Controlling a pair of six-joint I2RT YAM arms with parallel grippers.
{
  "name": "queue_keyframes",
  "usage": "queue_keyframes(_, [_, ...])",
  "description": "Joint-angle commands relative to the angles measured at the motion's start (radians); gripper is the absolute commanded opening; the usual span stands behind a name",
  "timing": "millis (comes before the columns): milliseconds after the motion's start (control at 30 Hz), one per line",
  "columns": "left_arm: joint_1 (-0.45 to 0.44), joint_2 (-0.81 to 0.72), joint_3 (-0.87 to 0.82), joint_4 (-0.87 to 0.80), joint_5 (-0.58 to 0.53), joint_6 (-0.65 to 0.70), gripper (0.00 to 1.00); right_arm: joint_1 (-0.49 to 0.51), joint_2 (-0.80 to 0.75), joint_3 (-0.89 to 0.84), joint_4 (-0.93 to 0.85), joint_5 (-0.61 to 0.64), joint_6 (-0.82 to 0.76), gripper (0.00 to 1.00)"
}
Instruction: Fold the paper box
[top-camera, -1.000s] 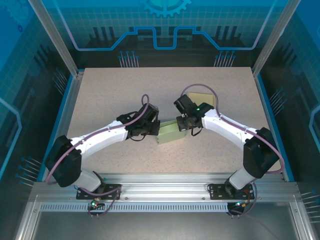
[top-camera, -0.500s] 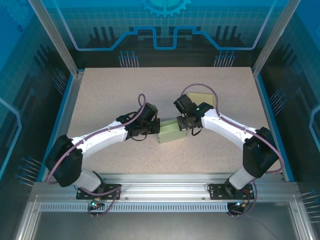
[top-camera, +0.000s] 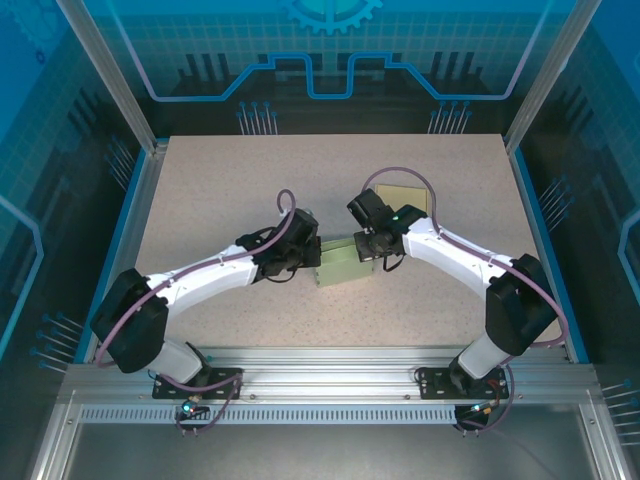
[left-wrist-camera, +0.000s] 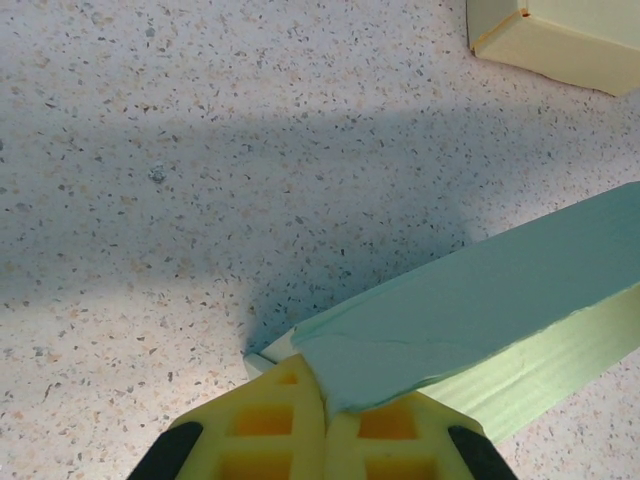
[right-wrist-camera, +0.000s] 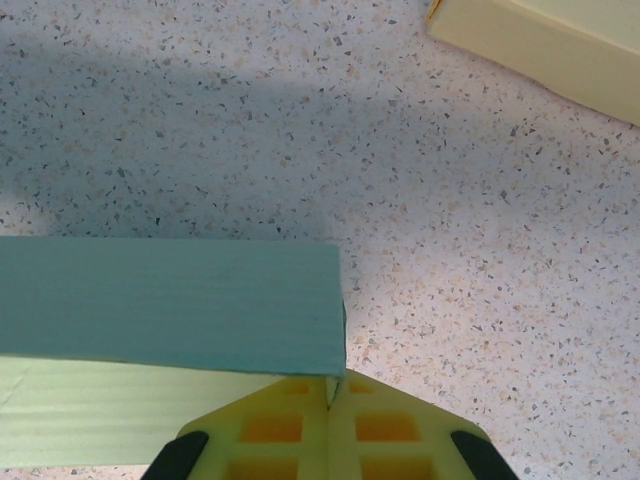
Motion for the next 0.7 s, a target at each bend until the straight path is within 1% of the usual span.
queue_keyframes(0, [-0.042,0.039,-0.012,-0.022,0.066,0.011,0.01,0.049,0.028,-0.016,-0.003,-0.108,0.007,0.02])
queue_keyframes(200, [-0.068,0.038,0.016,-0.076,-0.012,0.01,0.02,0.053,0.007,-0.038,0.017,-0.08,0.028,0.0])
queue_keyframes(433, [-0.106,0.036,-0.001,-0.066,-0.138,-0.059,0.01,0.079,-0.002,-0.07,0.07,-0.057,0.074,0.0])
queue_keyframes(567, [-0.121,0.057,0.003,-0.067,-0.18,-0.087,0.02,0.102,-0.002,-0.085,0.095,-0.056,0.12,0.0])
queue_keyframes(667, [-0.124,0.07,0.006,-0.054,-0.182,-0.103,0.02,0.114,-0.003,-0.092,0.105,-0.054,0.141,0.0])
